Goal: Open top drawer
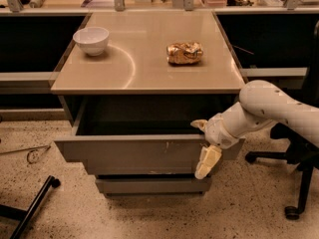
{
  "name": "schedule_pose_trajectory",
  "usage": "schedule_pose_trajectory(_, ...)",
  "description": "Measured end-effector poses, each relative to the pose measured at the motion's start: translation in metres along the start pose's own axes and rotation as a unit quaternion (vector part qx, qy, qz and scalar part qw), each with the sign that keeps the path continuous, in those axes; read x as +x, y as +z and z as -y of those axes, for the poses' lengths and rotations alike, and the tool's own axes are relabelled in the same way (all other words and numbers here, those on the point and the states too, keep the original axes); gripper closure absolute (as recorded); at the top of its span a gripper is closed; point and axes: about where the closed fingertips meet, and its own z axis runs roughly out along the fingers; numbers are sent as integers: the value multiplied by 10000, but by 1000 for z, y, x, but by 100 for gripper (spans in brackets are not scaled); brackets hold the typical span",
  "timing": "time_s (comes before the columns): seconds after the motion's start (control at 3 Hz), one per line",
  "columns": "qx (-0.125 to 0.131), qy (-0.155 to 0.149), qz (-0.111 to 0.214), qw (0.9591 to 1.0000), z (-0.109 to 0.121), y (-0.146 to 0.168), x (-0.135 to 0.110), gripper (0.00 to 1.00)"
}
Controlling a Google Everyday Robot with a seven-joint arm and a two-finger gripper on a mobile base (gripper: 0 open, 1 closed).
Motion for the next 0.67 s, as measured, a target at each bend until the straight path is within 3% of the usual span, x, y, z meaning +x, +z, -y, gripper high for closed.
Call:
schedule_pose_trajectory(0.33, -64, 91, 15, 9999, -11, 0, 2, 0)
schedule_pose_trajectory(0.67, -88, 280, 71, 9995, -42, -7, 4, 0)
